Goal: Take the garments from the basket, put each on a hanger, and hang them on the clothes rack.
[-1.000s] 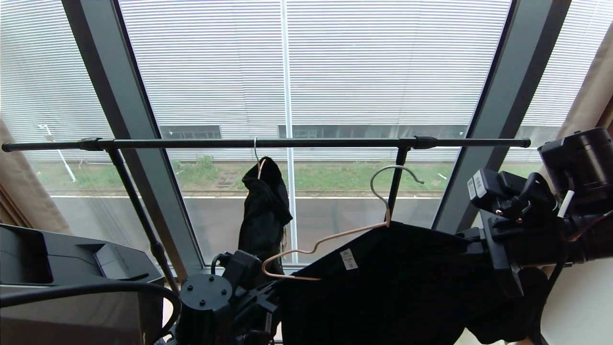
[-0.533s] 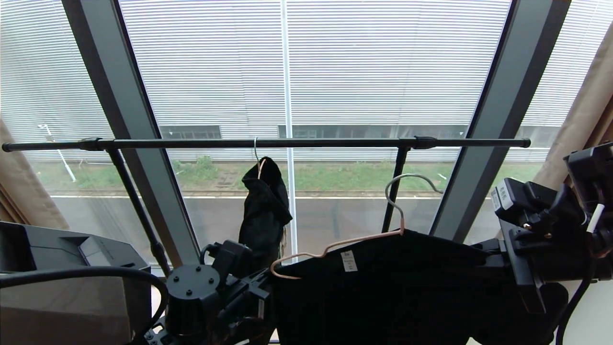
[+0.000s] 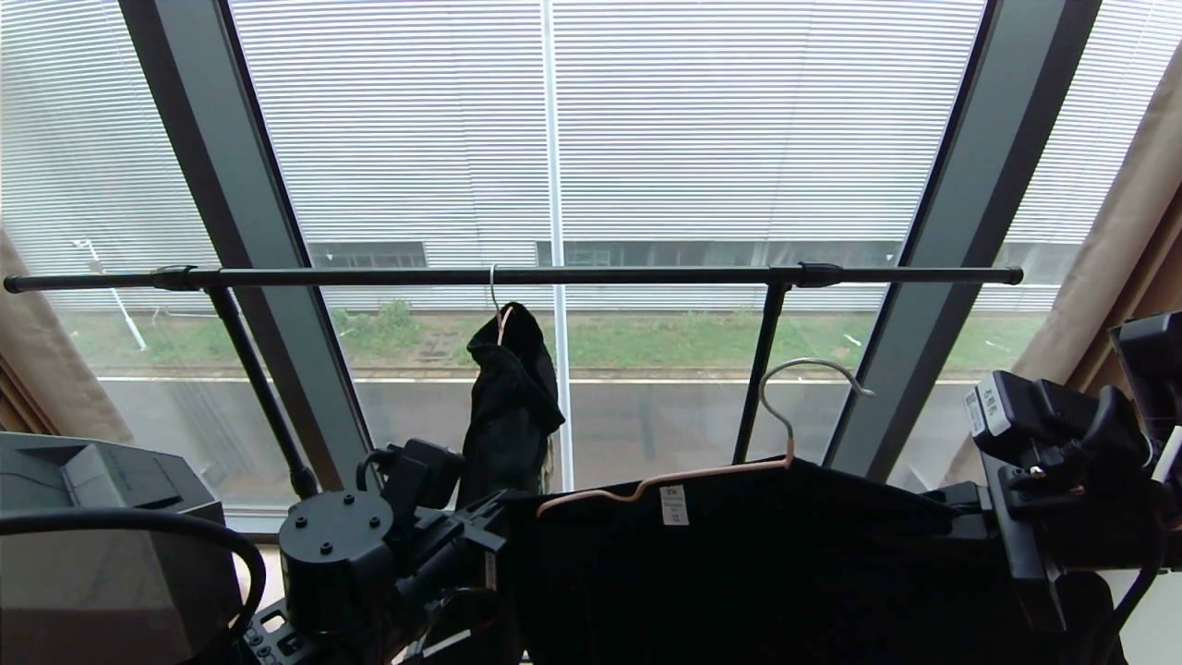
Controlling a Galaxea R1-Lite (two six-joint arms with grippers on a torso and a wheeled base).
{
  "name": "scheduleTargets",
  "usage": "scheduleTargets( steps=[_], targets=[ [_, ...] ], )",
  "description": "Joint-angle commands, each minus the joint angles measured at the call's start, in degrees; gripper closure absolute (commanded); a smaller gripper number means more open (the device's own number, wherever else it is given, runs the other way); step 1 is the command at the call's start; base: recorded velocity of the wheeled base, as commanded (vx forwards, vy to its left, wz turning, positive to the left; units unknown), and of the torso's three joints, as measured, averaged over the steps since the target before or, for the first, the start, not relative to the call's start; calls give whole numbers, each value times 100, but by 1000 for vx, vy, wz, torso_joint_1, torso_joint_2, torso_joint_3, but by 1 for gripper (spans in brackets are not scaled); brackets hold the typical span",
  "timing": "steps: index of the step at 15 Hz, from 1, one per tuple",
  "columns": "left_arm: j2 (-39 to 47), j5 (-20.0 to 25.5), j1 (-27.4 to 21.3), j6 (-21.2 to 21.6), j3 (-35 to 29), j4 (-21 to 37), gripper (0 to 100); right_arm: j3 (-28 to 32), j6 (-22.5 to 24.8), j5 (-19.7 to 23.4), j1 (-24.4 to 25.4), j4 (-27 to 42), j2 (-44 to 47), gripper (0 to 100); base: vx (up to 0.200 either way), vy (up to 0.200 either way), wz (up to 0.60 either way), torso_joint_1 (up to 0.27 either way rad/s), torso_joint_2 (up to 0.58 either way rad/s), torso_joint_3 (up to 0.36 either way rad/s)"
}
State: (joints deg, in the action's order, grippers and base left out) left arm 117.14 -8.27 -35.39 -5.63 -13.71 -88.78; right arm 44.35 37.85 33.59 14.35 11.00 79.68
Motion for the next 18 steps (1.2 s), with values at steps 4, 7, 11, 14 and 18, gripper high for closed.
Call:
scheduleTargets(
  steps=[4, 7, 11, 14, 18],
  targets=[
    [-605, 0, -38, 273, 115, 1, 100, -339, -23, 25, 77, -379, 294, 100, 0, 0, 0, 0, 0, 0],
    [-842, -8, -232, 282, 176, 1, 100, -418, -111, 25, 200, -695, 505, 100, 0, 0, 0, 0, 0, 0],
    [-1009, -26, -478, 554, 299, -7, 100, -726, -595, 131, 472, -1574, 707, 100, 0, 0, 0, 0, 0, 0],
    [-1290, -26, -671, 651, 352, 1, 100, -1025, -639, 157, 516, -2374, 1094, 100, 0, 0, 0, 0, 0, 0],
    [-1501, -35, -706, 941, 387, 19, 100, -1069, -621, 113, 551, -2427, 1138, 100, 0, 0, 0, 0, 0, 0]
  ],
)
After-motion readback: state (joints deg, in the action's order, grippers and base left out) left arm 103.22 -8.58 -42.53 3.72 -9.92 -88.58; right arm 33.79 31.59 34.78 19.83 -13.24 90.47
